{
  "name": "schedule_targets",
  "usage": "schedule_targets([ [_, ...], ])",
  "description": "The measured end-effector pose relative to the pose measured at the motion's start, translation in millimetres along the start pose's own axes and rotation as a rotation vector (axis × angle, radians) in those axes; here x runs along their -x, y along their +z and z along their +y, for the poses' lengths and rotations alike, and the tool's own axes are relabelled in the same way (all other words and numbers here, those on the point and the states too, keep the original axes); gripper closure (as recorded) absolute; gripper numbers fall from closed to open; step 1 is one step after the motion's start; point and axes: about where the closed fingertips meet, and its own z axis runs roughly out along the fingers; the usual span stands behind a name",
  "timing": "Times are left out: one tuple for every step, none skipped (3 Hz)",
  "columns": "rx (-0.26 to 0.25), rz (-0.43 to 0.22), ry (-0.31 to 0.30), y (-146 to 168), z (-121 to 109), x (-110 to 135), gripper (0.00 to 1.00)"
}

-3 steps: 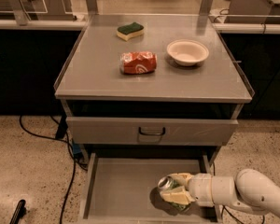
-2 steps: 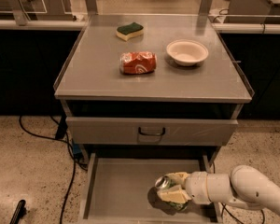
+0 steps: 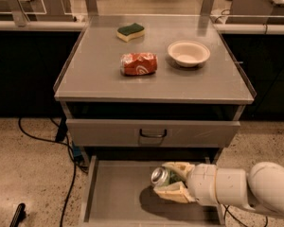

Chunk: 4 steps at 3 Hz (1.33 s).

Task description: Pick green can from middle drawer and place on counter

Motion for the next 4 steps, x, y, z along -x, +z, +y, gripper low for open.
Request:
schedule_targets([
  [-0.125, -0.033, -0.161, -48.1, 13.6, 71.6, 1.00],
  [-0.125, -0.032, -0.160, -48.1, 13.5, 71.5, 1.00],
  [-0.133, -0.056, -0.208, -55.4, 7.9, 94.3, 1.00],
  [-0.181, -0.086, -0.315, -82.4, -11.2, 145.6, 1.00],
])
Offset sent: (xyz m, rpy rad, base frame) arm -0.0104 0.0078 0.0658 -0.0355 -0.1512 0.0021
